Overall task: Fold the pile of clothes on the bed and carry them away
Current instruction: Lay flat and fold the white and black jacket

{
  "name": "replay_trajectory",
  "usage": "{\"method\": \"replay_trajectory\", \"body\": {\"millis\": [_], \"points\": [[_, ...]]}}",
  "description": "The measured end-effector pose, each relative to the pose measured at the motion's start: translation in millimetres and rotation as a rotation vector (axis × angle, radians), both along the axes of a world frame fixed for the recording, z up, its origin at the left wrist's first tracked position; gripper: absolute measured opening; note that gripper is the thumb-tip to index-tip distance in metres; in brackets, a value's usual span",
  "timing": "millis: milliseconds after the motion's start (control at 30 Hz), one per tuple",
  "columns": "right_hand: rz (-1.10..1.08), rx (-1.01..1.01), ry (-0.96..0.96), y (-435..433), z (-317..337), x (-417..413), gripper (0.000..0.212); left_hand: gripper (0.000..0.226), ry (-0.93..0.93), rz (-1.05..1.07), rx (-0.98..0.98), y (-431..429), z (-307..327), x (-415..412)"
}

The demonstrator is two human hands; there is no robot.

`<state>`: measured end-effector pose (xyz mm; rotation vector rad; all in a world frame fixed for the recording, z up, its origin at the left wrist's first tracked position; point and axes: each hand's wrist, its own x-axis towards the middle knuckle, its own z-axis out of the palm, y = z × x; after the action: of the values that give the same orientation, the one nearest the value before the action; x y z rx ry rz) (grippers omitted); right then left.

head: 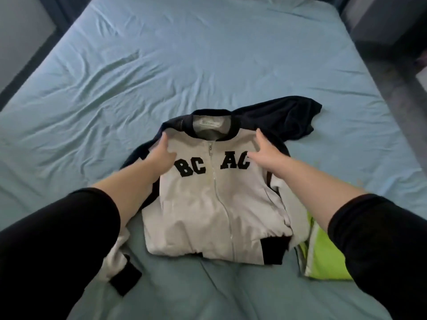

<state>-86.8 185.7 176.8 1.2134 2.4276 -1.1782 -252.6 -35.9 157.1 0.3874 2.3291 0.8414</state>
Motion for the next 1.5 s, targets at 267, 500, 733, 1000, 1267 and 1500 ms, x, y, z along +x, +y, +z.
{"method": "replay_trajectory", "body": {"millis": [267, 500, 733, 1000, 1267, 1500], "points": [[-0.201, -0.114, -0.066, -88.1, -108.0, 168.6, 0.008, 0.075, -0.092, 0.055, -0.219, -89.1, -98.5, 123.4], [-0.735, -0.318, -0.049, -80.7, -168.0, 207.8, 0.043, 0.095, -0.357, 0.264, -0.111, -134.3, -135.6, 166.5], [-0.845, -0.451, 0.237, -85.1, -172.7, 194.0, 0.019, 0.031, -0.295, 0.474, 0.299, -124.7, -131.1, 173.0], [-0.540, 0.196, 0.162, -124.4, -102.2, 234.4, 0.045, 0.050, -0.522, 0.688, 0.368, -146.1, -109.3, 175.7], [-0.435, -0.532, -0.130, -158.7, -148.0, 267.6, 0.028, 0.047, -0.734, 0.621, 0.153, -195.0, -132.9, 197.1], [-0.660, -0.161, 0.221, -160.2, -156.7, 223.5, 0.047, 0.032, -0.556, 0.543, 0.215, -203.4, -150.4, 193.0]]}}
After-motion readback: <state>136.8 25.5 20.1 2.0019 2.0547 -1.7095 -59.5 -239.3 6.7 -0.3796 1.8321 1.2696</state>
